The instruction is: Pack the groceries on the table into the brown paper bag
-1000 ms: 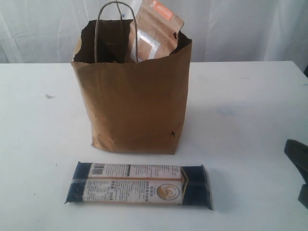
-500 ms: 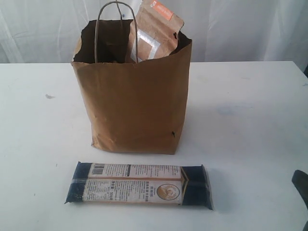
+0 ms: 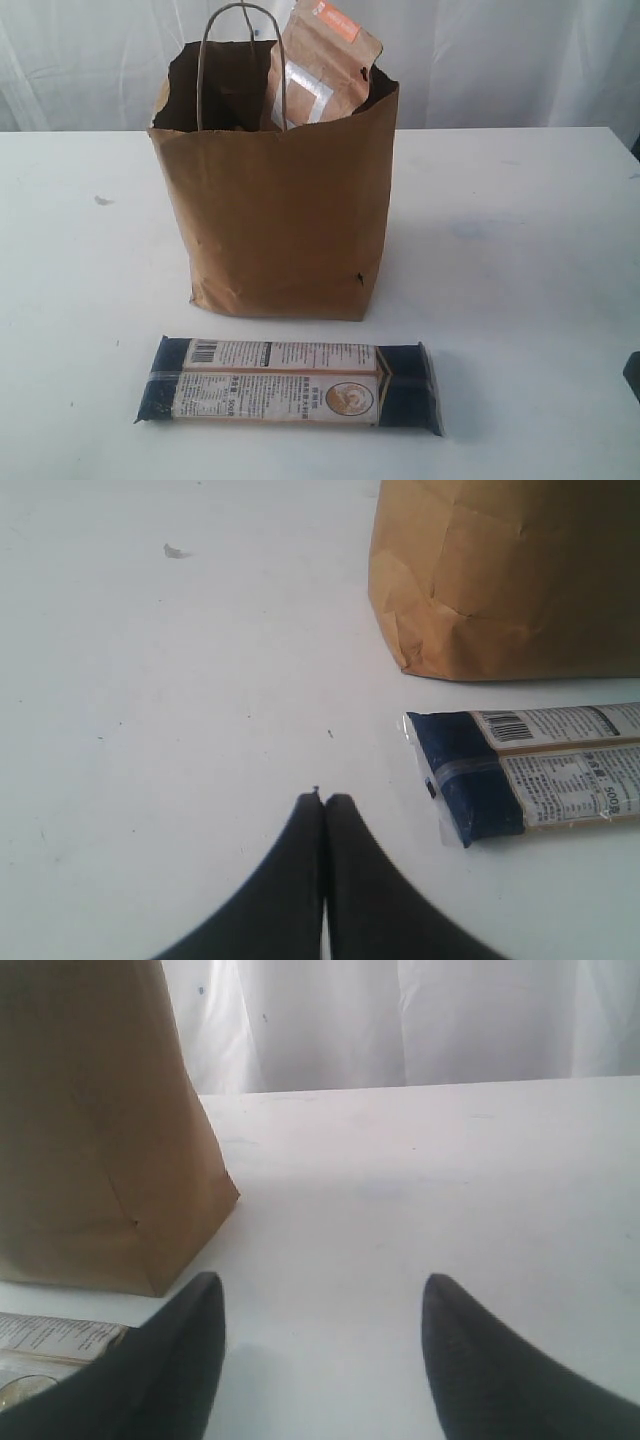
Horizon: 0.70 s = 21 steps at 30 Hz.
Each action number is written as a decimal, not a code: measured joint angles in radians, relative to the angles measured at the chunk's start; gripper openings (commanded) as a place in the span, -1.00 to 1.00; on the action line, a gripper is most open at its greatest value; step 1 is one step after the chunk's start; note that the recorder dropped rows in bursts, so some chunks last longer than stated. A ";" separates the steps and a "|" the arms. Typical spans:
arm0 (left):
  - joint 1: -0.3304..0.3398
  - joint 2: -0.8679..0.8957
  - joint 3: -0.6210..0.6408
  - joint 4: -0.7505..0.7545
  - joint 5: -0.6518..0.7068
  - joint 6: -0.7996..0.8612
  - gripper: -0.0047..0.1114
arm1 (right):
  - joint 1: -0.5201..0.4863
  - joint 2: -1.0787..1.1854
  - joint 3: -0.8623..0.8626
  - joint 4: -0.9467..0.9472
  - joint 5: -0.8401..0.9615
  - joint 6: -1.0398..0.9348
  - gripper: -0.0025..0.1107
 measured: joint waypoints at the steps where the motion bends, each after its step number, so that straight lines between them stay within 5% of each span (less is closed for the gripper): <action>1: 0.000 0.000 0.000 0.000 0.000 0.000 -0.92 | 0.000 0.000 0.000 0.000 0.000 0.000 0.00; 21: 0.000 0.000 0.000 0.000 0.000 0.000 -0.92 | 0.000 0.000 0.000 -0.008 0.004 -0.171 0.00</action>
